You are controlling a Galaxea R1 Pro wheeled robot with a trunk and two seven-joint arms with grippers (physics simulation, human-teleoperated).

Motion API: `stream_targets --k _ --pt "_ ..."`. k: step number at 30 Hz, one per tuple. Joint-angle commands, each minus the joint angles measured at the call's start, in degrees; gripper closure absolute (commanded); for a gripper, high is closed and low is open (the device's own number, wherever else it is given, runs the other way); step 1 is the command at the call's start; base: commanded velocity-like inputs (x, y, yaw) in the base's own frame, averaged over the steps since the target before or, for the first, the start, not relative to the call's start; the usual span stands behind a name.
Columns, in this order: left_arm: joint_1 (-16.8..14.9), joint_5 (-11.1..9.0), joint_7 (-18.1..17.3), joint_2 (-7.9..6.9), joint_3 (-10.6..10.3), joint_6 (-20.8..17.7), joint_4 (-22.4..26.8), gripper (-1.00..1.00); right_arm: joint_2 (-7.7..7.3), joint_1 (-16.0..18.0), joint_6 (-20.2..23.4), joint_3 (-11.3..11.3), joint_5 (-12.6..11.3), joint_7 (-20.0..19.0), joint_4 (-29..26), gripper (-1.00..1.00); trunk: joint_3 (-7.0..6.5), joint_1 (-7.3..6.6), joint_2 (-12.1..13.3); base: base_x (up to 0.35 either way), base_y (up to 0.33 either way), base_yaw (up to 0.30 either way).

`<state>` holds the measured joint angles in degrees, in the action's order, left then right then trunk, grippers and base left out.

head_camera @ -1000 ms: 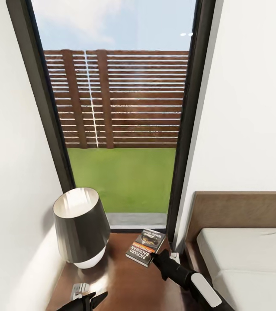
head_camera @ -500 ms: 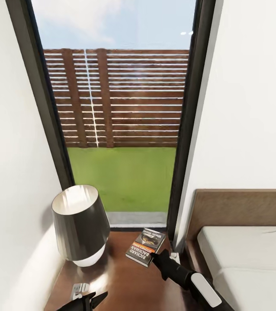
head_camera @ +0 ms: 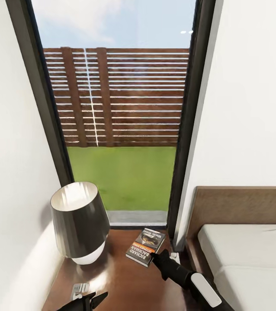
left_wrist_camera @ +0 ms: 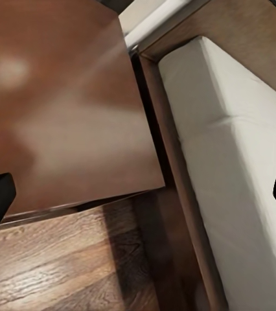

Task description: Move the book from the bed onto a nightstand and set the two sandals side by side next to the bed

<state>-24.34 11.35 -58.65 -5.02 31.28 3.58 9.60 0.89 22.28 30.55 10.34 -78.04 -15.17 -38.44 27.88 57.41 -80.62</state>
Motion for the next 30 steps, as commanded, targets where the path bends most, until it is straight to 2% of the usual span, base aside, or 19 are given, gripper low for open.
stream_targets --k 1,14,20,30 --pt "0.0 0.6 -0.1 0.01 0.5 0.4 0.0 -1.0 0.01 0.0 0.1 0.0 -0.3 -0.2 0.0 1.0 0.24 0.22 -0.4 0.0 0.0 0.0" --pt "-0.1 0.6 -0.1 0.01 0.5 0.4 0.0 -1.0 0.07 0.0 0.1 0.1 -0.3 0.1 0.0 1.0 2.58 3.08 -5.7 0.0 0.0 0.0" --pt "-0.1 0.6 -0.1 0.01 0.5 0.4 0.0 -1.0 0.08 0.0 0.1 0.1 -0.3 5.9 -0.1 1.0 3.65 4.4 -8.1 0.0 0.0 0.0" --pt "-0.1 0.6 -0.1 0.01 0.5 0.4 0.0 -1.0 0.08 0.0 0.1 0.0 -0.3 7.6 -0.1 1.0 5.45 6.59 -12.1 0.0 0.0 0.0"
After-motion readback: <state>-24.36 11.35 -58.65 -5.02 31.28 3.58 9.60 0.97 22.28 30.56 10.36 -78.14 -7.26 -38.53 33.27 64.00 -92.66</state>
